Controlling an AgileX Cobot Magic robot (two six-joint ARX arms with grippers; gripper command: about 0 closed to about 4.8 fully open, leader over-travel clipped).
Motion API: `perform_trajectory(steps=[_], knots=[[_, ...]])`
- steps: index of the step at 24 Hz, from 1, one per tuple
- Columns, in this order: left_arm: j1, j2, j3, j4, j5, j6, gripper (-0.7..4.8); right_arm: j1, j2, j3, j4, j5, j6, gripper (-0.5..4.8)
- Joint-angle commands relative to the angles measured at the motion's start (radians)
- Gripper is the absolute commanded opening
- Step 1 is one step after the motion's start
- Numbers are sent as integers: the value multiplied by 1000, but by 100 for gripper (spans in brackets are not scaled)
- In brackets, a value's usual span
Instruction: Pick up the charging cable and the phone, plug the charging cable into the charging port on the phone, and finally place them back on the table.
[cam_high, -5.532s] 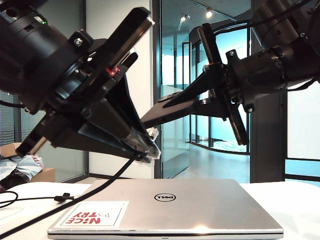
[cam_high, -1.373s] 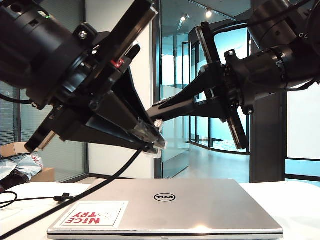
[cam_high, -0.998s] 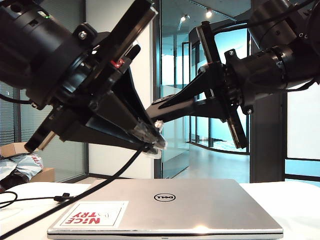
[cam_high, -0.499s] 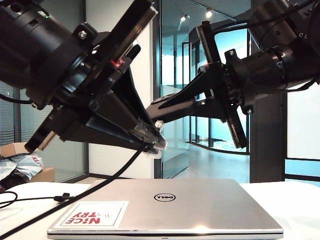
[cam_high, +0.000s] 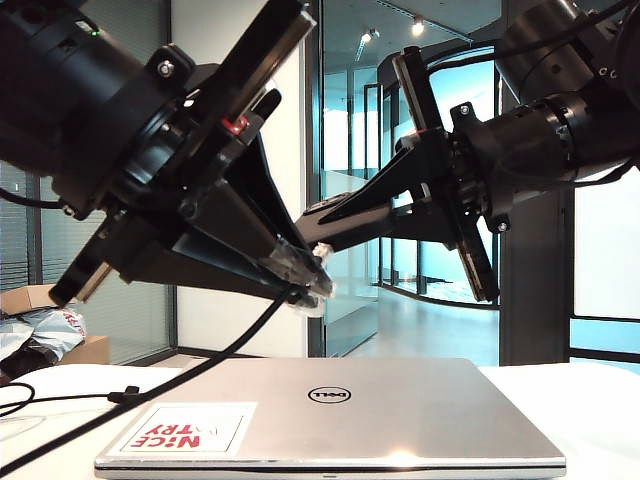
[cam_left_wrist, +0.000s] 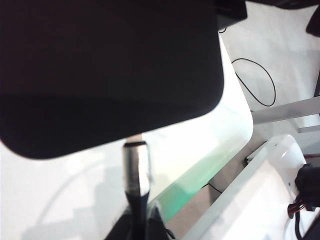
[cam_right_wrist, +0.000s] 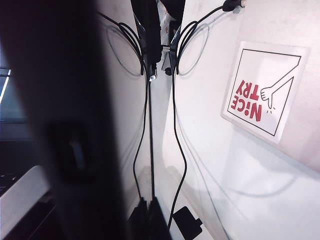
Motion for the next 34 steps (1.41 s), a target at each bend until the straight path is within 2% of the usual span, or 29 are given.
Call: perform_trajectory(steps=[1,10,13,14,18,22,24,27,28,34], knots=[[3,-3,1,40,-5,-60,-6,11,-10,9,26,-13,-10,-6],[3,-1,1,85,-5,-61,-6,54,-10,9,32,-3,-10,-6],[3,-2,1,89,-5,-38,-5,51,-10,9,42,0,-13,-6],[3,-2,2,93,-5,-13,3,40,-10,9,47,7,-39,-6],[3,-4,3,102,-5,58,128,-2,-10,9,44,30,-56,-6],[2,-27,6,101,-5,106,134,-80,-10,9,23,42,-74,-6],[3,-63,12,100,-5,148,122,-159,-18,10,-89,92,-193,-6],[3,-94,27,66,-7,196,6,-226,-22,15,-244,116,-303,-6],[3,-99,36,53,-10,212,-8,-253,-22,21,-315,116,-345,-6],[35,-114,111,-90,-13,344,-6,-379,-22,83,-649,126,-531,-6]])
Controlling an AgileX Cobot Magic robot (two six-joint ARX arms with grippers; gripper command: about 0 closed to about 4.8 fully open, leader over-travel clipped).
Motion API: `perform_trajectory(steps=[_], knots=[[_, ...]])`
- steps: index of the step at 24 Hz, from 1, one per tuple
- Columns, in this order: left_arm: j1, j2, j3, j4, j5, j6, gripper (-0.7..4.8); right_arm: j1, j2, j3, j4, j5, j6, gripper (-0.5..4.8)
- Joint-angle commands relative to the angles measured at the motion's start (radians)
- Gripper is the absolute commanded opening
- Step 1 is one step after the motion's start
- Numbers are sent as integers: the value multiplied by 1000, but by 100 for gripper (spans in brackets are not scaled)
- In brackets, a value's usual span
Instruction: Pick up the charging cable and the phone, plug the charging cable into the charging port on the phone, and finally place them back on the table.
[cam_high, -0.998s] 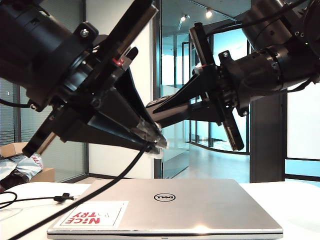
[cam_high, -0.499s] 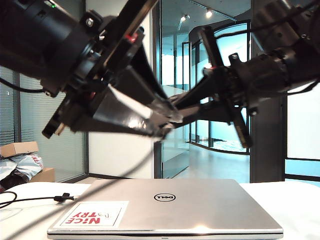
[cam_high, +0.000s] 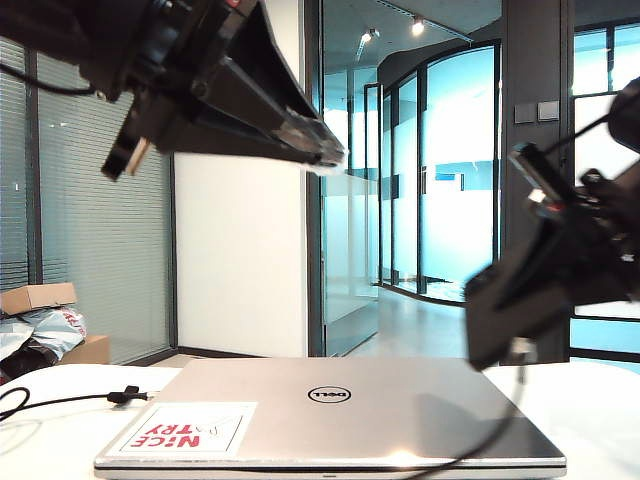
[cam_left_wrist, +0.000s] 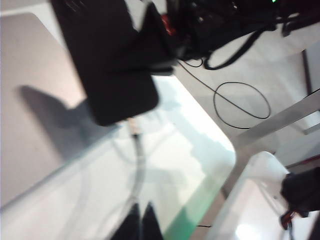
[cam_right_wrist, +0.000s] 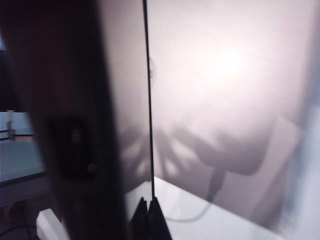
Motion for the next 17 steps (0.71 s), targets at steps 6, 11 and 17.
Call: perform_trajectory(steps=[6,11,17], knots=[[140,-5,110,-232,-4,175,-6,-90,-4,179,-418,247,-299,-6],[228,-6,110,-235,-4,212,-6,-90,58,285,-551,267,-418,-6],[258,-6,110,-233,-4,230,-6,-89,204,406,-620,380,-453,-6]])
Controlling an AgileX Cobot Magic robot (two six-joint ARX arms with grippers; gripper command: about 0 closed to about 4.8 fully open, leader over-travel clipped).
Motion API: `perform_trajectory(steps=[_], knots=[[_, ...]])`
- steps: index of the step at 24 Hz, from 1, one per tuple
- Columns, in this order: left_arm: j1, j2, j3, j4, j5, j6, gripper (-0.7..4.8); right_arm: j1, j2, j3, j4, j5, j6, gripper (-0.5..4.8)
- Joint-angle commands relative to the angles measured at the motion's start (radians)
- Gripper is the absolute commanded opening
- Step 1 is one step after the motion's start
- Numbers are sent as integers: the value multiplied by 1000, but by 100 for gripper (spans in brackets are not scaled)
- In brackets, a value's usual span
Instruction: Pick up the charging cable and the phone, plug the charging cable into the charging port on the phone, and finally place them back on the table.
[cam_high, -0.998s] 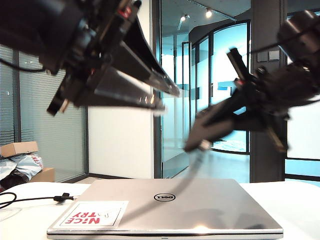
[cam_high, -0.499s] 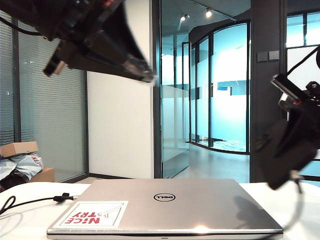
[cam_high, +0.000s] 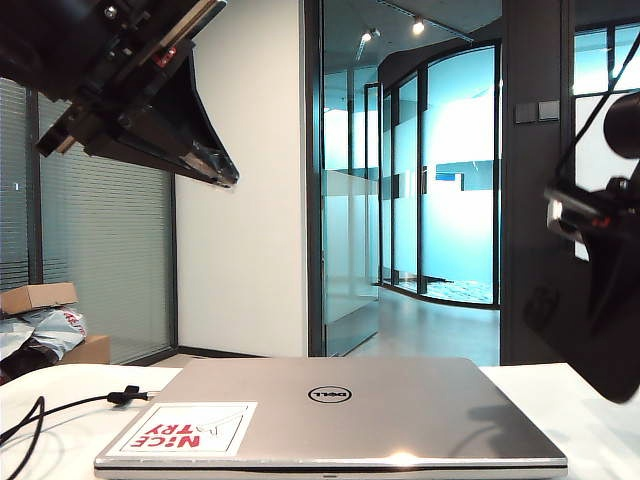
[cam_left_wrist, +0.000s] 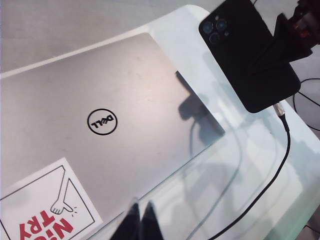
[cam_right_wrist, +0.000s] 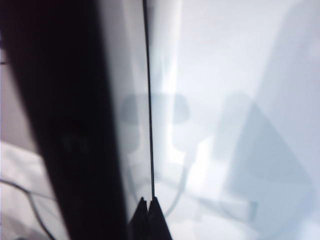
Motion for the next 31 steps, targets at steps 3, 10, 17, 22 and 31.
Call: perform_trajectory(steps=[3,10,17,22,31], knots=[[-1,-5,4,7,1,8,-6,1,101,72,-11,69,-11,-6],[-1,-5,4,7,1,8,-6,1,206,100,-1,69,-11,-3],[-1,-5,4,6,1,8,-6,1,242,101,24,69,-11,192],[-1,-5,4,6,1,8,-6,1,240,187,-86,166,-11,248],[0,-24,4,-18,0,8,-6,3,136,296,-278,214,22,239]])
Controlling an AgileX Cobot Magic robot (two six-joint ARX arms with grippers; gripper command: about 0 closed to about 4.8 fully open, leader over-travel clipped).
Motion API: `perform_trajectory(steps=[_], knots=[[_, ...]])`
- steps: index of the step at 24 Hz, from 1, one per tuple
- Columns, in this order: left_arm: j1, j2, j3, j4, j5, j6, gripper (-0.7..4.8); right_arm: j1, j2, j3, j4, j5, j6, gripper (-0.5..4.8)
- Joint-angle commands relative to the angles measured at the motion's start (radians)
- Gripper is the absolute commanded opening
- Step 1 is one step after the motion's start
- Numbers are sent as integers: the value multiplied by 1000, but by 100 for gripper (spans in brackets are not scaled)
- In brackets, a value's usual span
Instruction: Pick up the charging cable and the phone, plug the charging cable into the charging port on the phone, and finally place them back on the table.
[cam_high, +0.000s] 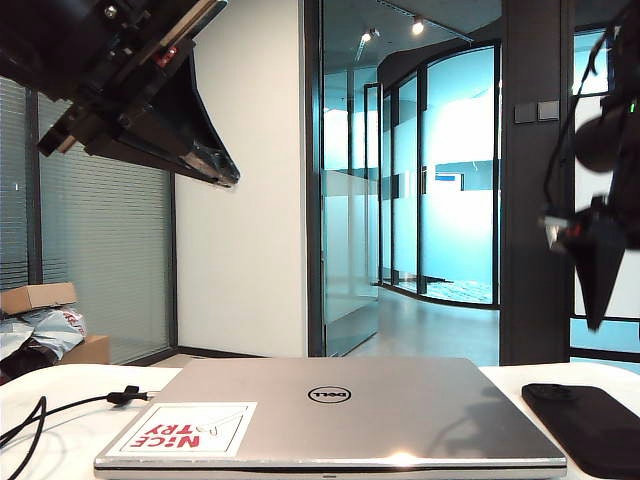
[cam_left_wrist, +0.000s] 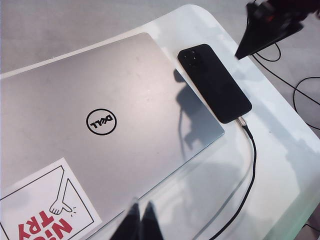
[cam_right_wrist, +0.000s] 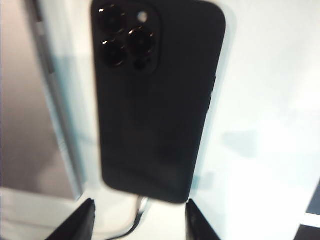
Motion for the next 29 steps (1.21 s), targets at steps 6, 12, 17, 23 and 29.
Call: perform_trajectory(steps=[6,12,17,23,29], knots=[[3,-138,2,-88,-6,75,-6,8,-333,-14,-50,10,20,42],[55,-240,-20,-135,-8,88,-6,8,-636,-174,44,72,19,-1],[64,-307,-113,-108,-8,87,-6,7,-929,-419,186,84,-4,-1],[63,-376,-238,-23,-8,88,-6,8,-1183,-651,241,116,-3,-1],[63,-451,-368,129,-8,88,-6,8,-1401,-847,393,105,-3,-1]])
